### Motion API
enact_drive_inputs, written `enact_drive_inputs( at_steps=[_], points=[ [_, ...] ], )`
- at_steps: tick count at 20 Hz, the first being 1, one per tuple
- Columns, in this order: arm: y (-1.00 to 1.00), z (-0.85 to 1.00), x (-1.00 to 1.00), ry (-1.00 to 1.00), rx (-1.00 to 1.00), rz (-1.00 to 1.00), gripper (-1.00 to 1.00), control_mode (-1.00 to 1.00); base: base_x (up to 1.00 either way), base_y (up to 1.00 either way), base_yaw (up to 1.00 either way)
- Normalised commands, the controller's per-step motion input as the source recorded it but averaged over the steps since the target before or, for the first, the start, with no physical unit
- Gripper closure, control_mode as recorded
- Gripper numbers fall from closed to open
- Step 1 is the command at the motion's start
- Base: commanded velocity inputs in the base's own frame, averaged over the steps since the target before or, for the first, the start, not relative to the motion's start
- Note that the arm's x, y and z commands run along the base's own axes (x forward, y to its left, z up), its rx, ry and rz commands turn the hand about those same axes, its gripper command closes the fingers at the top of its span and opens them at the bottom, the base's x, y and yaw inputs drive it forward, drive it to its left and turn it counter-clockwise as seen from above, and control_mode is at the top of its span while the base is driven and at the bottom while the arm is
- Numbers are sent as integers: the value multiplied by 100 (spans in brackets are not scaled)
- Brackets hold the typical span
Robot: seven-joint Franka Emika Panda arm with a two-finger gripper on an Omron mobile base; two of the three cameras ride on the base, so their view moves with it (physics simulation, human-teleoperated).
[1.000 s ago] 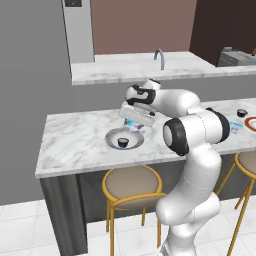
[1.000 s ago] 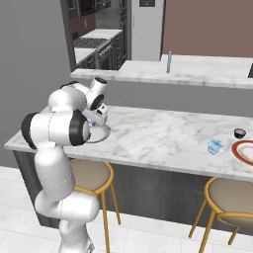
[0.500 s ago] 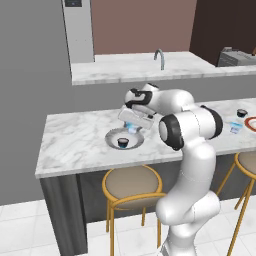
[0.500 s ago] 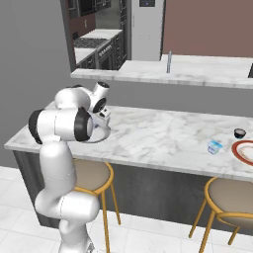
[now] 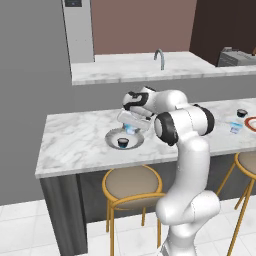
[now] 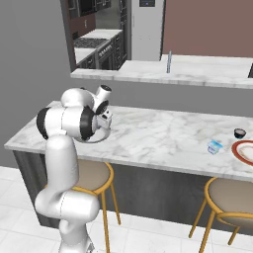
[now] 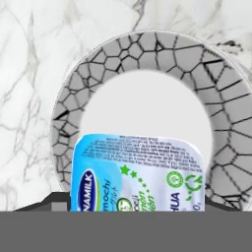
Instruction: Place two yogurt containers on each plate.
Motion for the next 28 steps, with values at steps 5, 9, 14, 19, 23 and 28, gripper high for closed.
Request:
enact_drive_inputs(
  at_steps=[5, 9, 14, 19, 23, 28],
  points=[
    [0, -15, 25, 0, 0, 2, 100, -100, 0, 0, 0],
    [0, -17, 19, 0, 0, 2, 100, -100, 0, 0, 0],
    [0, -18, 14, 0, 0, 2, 100, -100, 0, 0, 0],
    [0, -11, 0, 0, 0, 2, 100, -100, 0, 0, 0],
    [0, -10, 5, 0, 0, 0, -100, -100, 0, 0, 0],
    [0, -24, 14, -2, 0, 1, -100, -100, 0, 0, 0]
  ],
)
